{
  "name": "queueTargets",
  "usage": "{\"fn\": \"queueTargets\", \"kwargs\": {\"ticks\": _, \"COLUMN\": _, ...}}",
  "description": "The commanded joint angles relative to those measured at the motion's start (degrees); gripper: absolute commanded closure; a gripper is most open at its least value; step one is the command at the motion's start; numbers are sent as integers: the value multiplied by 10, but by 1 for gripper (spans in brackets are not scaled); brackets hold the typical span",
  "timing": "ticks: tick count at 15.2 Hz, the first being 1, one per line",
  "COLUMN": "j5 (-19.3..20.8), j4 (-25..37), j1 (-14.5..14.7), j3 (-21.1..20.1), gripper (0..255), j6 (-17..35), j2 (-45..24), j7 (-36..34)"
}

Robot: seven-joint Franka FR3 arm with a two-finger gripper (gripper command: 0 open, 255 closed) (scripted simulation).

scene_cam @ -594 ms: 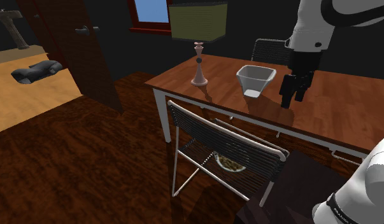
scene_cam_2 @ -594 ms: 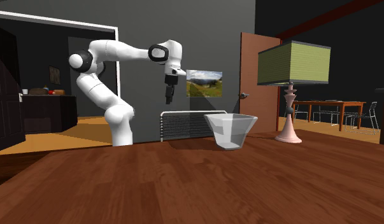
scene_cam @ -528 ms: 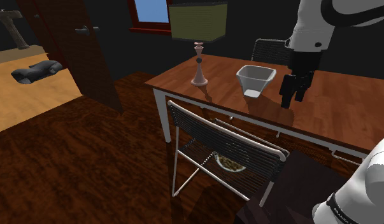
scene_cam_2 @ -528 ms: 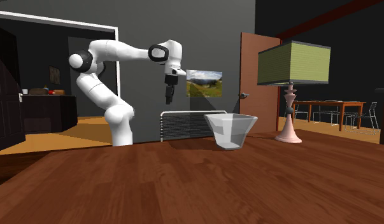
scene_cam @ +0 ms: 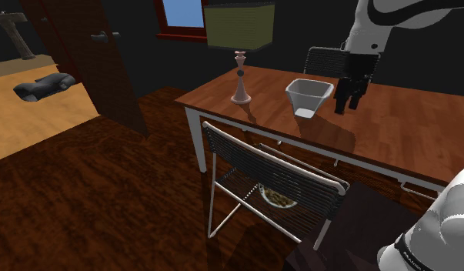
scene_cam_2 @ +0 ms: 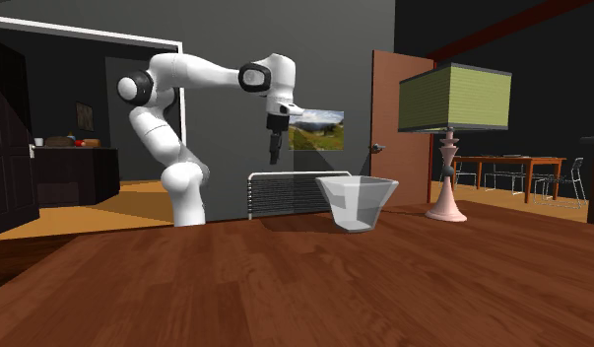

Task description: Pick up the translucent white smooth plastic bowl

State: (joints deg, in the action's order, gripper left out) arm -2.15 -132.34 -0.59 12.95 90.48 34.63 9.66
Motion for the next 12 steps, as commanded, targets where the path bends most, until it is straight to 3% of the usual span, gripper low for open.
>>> {"fn": "queueTargets", "kwargs": {"ticks": 1, "j5": 1, "j4": 29, "j1": -1, "j3": 24, "gripper": 0, "j6": 7, "j2": -36, "j7": 29}}
{"fn": "queueTargets", "kwargs": {"ticks": 7, "j5": -20, "j4": 127, "j1": -1, "j3": 97, "gripper": 0, "j6": 19, "j2": -155, "j7": 124}}
{"fn": "queueTargets", "kwargs": {"ticks": 12, "j5": -66, "j4": 231, "j1": -7, "j3": 153, "gripper": 0, "j6": 10, "j2": -271, "j7": 209}}
